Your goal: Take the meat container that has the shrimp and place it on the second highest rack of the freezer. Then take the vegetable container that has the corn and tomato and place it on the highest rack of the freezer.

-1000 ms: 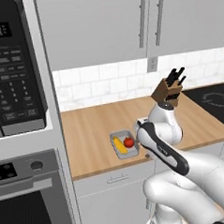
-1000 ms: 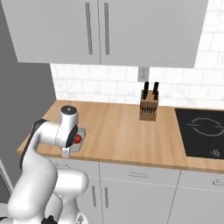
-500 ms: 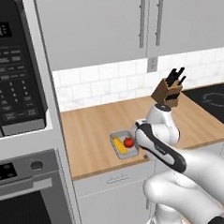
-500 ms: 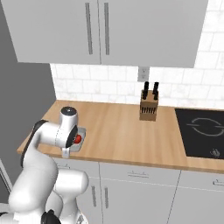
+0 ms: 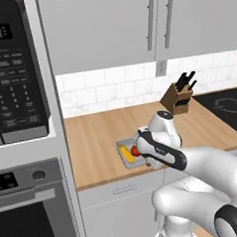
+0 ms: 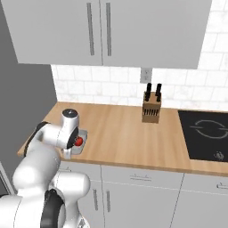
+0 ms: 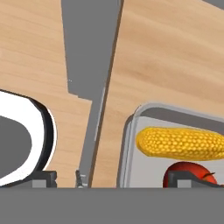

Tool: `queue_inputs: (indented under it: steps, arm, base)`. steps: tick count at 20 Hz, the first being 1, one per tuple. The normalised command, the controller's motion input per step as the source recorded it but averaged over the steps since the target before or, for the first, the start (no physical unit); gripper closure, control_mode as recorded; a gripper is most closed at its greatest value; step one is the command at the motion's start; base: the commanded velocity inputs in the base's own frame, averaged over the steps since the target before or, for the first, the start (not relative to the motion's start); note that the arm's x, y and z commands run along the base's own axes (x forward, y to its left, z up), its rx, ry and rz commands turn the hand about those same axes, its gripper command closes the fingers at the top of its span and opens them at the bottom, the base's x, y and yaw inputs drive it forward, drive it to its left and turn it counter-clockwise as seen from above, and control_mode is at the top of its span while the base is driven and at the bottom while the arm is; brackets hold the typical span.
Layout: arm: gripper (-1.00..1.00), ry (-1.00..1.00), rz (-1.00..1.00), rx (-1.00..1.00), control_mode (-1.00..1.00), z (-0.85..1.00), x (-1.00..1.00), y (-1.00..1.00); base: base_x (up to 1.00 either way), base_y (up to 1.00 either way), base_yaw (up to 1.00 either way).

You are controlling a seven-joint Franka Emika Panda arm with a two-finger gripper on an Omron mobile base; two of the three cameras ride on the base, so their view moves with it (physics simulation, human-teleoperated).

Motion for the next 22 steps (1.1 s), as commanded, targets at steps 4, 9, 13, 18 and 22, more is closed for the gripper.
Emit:
queue_inputs:
  steps: [4,9,13,18,22]
  arm:
    - [-1.0,0.0,0.0,0.0,-1.0,-0.21,0.23,0.0]
    - [-1.0,0.0,0.0,0.0,-1.0,-0.33,0.14,0.0]
    - [-1.0,0.0,0.0,0.0,-1.0,-0.35,0.13,0.0]
    - [-1.0,0.0,0.0,0.0,-1.0,-0.3,0.02,0.01]
    - [-1.0,0.0,0.0,0.0,-1.0,-0.33,0.0,0.13]
  base:
    - [0.0,0.0,0.0]
    - [0.0,0.0,0.0]
    - [0.0,0.0,0.0]
    - [0.0,0.0,0.0]
    - [0.0,0.0,0.0]
